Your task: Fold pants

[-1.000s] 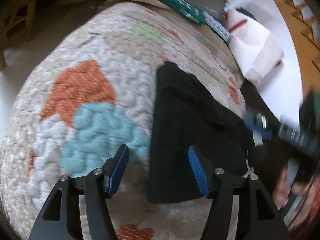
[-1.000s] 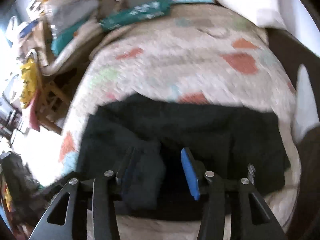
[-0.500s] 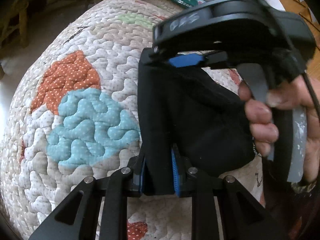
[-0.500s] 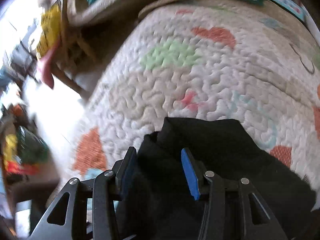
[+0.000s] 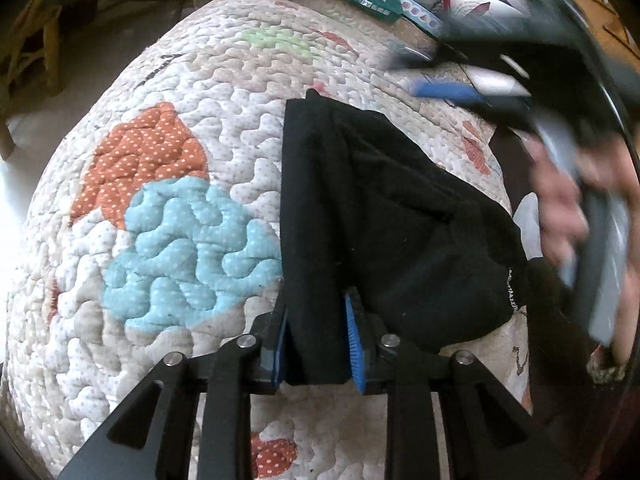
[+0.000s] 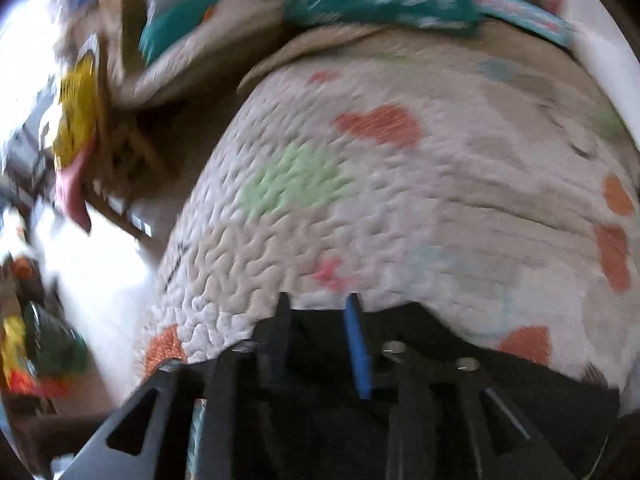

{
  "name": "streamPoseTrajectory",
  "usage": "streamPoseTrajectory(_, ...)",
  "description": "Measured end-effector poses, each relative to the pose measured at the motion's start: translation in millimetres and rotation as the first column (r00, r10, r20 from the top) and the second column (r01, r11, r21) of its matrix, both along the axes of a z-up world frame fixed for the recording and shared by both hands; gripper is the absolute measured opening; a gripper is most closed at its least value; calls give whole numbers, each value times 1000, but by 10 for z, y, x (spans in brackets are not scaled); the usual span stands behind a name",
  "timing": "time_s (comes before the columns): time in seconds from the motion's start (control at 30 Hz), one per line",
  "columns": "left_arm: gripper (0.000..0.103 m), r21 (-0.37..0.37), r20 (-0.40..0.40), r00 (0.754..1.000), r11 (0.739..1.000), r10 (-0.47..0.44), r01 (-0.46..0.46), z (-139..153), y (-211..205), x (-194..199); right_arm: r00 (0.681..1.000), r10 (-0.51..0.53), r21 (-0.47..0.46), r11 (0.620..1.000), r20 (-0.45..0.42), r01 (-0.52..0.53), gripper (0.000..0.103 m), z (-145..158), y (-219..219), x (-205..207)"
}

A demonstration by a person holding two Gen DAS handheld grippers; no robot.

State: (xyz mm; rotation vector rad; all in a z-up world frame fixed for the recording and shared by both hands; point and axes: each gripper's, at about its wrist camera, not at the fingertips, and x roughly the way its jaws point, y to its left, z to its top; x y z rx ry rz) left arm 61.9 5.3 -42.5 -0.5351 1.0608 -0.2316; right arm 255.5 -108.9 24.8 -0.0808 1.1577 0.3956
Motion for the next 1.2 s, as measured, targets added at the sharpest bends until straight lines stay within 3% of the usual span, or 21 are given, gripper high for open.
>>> streamPoseTrajectory(0.13,29,8,33,999,999,38,-39,105,117,-56,997,-28,-37,999,66,30,39,227,-559,-392)
streamPoseTrajectory(0.23,31,40,63,997,998,55,-57,180,146,-72,996,-56,-25,998,72,58,39,205,-901,-788)
streamPoseTrajectory(0.4,32,104,51,999,994,16,-21,97,53,-55,996,-86,126,989,15,84,36,-93,-1158,-1307)
streamPoseTrajectory(0.5,36,104,45,999,995,9,-13,58,61,-48,986,-159,91,982,-44,163,35,-327,-1211,-1393)
streamPoseTrajectory(0.57,38,99,48,999,995,10,-15,59,82,-47,974,-218,151,962,-63,225,36,-363,-1378,-1435)
streamPoseTrajectory(0.73,38,99,49,999,995,-13,8,137,101,-22,917,-399,251,886,-16,390,40,-139,-1872,-1576)
streamPoseTrajectory(0.9,40,71,114,986,991,-122,114,564,-127,176,805,-593,338,763,28,550,41,37,-2504,-1883)
streamPoseTrajectory(1.03,43,72,153,953,965,-262,253,927,-715,611,701,-712,378,643,-23,666,44,-112,-2865,-1993)
streamPoseTrajectory(1.1,48,84,163,928,942,-334,324,1022,-1071,823,681,-731,384,616,-49,688,44,-175,-2958,-1995)
streamPoseTrajectory(1.2,48,172,157,883,893,-442,416,1053,-1682,1095,673,-738,404,602,-46,688,44,-211,-3016,-1937)
